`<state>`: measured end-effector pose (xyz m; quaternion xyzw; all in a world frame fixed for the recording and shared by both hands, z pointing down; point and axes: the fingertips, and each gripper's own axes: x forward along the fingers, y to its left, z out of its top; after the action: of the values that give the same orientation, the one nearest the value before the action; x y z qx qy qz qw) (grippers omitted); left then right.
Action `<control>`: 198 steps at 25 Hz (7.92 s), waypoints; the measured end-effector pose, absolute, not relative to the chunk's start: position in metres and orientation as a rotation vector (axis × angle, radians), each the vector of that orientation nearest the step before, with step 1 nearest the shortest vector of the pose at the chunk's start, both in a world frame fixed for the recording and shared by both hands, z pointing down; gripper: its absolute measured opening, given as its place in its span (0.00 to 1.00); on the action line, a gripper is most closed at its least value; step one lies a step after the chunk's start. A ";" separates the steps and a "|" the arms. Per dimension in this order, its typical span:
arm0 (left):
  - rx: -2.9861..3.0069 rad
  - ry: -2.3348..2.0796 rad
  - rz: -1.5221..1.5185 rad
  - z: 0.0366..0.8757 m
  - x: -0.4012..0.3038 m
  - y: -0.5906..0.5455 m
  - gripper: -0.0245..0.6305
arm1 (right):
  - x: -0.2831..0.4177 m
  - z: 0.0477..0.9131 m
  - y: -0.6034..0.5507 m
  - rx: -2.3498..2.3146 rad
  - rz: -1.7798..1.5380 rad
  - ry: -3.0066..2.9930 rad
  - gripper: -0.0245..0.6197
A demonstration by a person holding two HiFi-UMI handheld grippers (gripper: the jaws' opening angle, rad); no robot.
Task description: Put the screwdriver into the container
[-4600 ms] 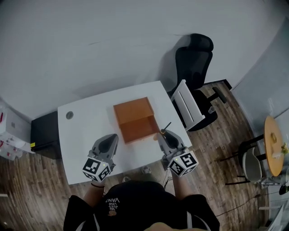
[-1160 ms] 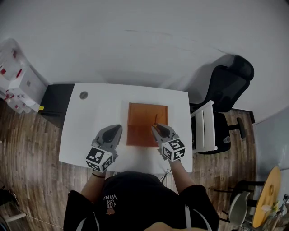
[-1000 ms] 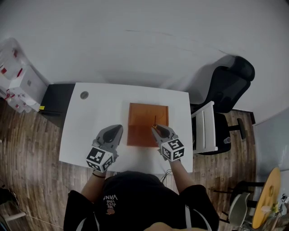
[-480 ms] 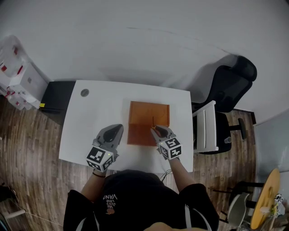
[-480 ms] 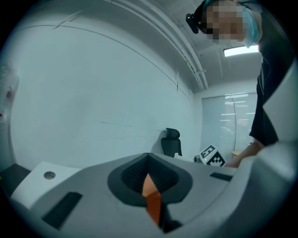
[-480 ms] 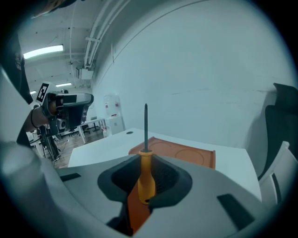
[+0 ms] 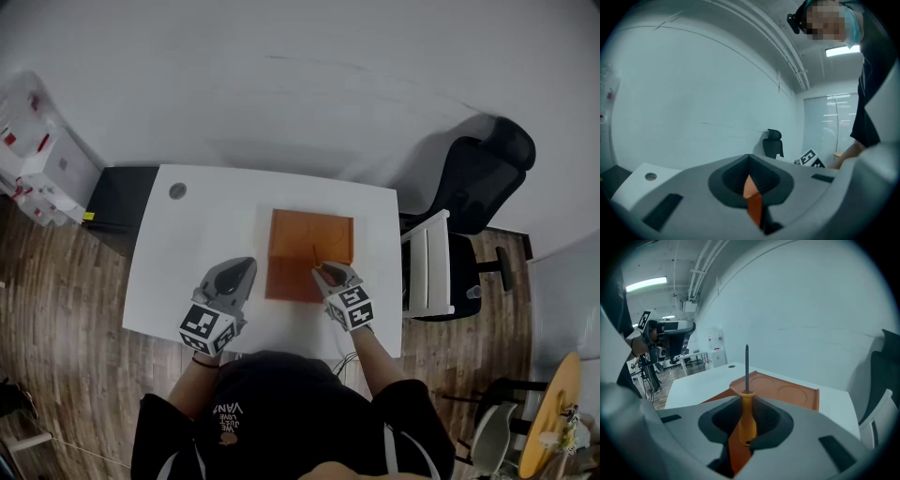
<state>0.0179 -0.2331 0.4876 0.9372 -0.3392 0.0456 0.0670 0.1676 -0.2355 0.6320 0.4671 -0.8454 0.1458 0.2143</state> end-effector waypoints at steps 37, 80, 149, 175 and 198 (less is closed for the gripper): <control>2.759 -1.112 0.121 0.495 0.000 -0.228 0.06 | 0.149 0.688 -0.232 0.995 0.337 -2.213 0.16; 2.689 -1.209 0.104 0.502 -0.033 -0.221 0.06 | 0.128 0.732 -0.236 0.755 0.309 -2.041 0.16; 2.746 -1.045 0.097 0.501 -0.018 -0.216 0.06 | 0.132 0.644 -0.233 1.131 0.320 -2.205 0.06; 2.829 -0.813 0.119 0.498 0.013 -0.203 0.06 | 0.148 0.562 -0.196 1.449 0.238 -2.306 0.06; 2.874 -0.606 0.134 0.499 0.039 -0.189 0.06 | 0.164 0.511 -0.153 1.728 0.182 -2.327 0.06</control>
<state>0.0393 -0.1891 0.4993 0.9725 -0.2051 0.0453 0.1007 0.1636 -0.1526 0.5109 0.5909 -0.7955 0.0623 0.1184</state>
